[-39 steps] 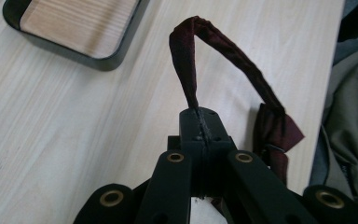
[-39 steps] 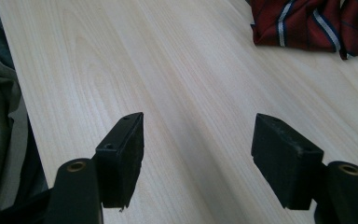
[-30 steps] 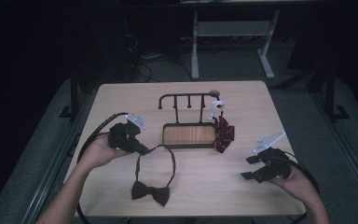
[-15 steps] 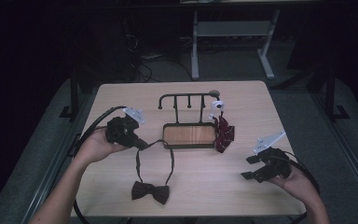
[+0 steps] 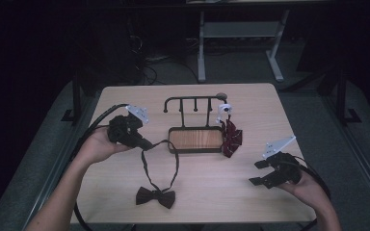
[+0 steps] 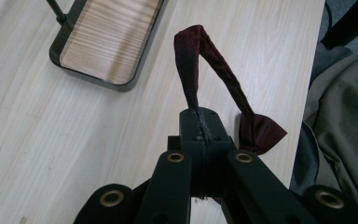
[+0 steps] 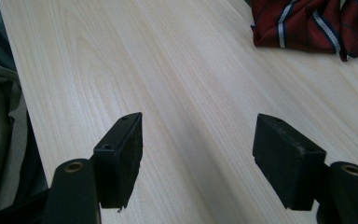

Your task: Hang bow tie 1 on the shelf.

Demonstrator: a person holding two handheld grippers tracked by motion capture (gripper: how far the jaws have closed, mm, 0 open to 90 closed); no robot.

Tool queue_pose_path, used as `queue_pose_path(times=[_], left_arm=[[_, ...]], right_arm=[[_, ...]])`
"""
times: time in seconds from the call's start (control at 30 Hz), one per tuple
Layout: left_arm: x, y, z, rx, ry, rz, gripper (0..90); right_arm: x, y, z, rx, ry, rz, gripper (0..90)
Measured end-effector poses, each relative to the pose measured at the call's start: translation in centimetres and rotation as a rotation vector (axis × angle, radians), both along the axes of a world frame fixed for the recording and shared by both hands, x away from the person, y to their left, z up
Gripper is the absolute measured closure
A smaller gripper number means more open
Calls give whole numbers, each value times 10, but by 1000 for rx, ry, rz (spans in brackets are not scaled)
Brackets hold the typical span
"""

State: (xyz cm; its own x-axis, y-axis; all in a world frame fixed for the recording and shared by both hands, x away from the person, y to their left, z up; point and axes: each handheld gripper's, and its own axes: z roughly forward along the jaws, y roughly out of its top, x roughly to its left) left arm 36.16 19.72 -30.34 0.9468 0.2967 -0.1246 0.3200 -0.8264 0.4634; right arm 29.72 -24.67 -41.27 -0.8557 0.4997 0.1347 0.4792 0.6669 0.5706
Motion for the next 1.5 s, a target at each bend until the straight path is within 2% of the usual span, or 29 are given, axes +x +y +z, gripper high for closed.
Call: queue_pose_path(times=[0.4,0.8,1.13,1.5], left_arm=[[4,-3,10,9,-11,5,898],[11,-8,18,19,-19,3,898],[20,-9,28,20,-24,9,898],[32,-9,37,41,-30,23,898]], right_arm=[[1,-1,-1,2,-7,1,320],[1,-5,-2,9,6,-4,318],[2,-8,-2,16,6,-11,318],[3,-8,-3,9,9,-8,318]])
